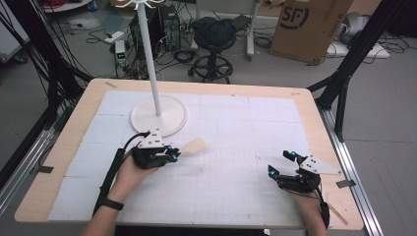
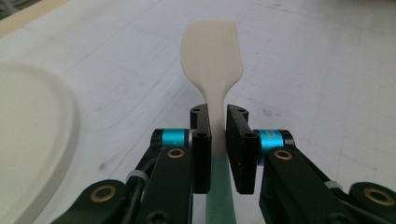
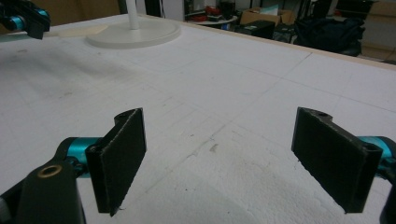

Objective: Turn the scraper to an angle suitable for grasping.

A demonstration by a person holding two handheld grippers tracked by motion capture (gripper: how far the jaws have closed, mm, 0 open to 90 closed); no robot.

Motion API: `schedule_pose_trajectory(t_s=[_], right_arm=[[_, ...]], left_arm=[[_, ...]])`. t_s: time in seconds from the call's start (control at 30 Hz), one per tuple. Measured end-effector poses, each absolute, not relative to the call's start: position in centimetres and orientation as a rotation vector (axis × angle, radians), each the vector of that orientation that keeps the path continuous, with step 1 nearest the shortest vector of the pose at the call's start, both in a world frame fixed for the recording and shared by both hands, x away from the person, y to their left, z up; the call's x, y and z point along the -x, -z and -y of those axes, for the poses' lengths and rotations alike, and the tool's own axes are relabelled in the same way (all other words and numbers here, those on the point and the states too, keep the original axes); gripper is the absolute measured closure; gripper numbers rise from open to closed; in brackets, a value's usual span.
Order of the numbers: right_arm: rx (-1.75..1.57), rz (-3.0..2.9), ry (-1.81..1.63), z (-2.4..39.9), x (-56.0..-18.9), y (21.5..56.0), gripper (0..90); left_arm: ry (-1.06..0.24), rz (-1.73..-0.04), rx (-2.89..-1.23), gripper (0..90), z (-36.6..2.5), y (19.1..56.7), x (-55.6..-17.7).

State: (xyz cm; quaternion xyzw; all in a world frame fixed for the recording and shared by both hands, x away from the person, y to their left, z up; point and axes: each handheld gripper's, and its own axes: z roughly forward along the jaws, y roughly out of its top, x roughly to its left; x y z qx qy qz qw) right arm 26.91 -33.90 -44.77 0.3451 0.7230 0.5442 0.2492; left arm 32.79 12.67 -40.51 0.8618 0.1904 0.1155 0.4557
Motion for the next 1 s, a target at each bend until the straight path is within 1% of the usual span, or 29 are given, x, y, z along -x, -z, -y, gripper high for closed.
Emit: schedule_pose_trajectory(t_s=[0.03, 0.17, 0.23, 0.27, 0.3, 0.33, 0.37, 0.43, 0.7, 0.83, 1.0], right_arm=[[-0.944, -1.971, -1.483, 33.9, -26.9, 44.8, 16.8], [-0.94, -1.971, -1.483, 33.9, -26.9, 44.8, 16.8], [-0.939, -1.971, -1.484, 33.9, -26.9, 44.8, 16.8], [-0.939, -1.971, -1.484, 33.9, -26.9, 44.8, 16.8], [-0.944, -1.969, -1.482, 33.9, -26.9, 44.8, 16.8], [-0.943, -1.964, -1.484, 33.9, -26.9, 44.8, 16.8], [-0.943, -1.964, -1.484, 33.9, -26.9, 44.8, 16.8], [-0.954, -1.965, -1.49, 34.0, -26.9, 44.8, 16.8], [-0.945, -1.964, -1.485, 34.0, -26.9, 44.8, 16.8], [-0.946, -1.965, -1.488, 34.0, -26.8, 44.8, 16.8], [-0.937, -1.962, -1.486, 33.9, -26.8, 44.8, 16.8]], left_arm=[[-0.285, -0.47, -2.126, 80.7, -12.7, 40.5, -32.8], [-0.229, -0.386, -2.152, 80.7, -9.9, 40.5, -33.7], [-0.193, -0.307, -2.153, 80.7, -7.9, 40.6, -34.2], [-0.193, -0.307, -2.153, 80.7, -7.9, 40.6, -34.2], [-0.163, -0.295, -2.163, 80.7, -7.3, 40.7, -34.4], [-0.152, -0.241, -2.2, 80.7, -5.8, 41.0, -34.7], [-0.152, -0.241, -2.2, 80.7, -5.8, 41.0, -34.7], [-0.115, -0.172, -2.215, 80.7, -4.3, 41.5, -34.8], [-0.071, 0.06, -2.314, 80.8, 1.0, 42.9, -35.1], [-0.066, 0.066, -2.302, 80.7, 1.8, 43.7, -35.5], [-0.063, 0.044, -2.308, 79.2, 1.9, 44.1, -35.7]])
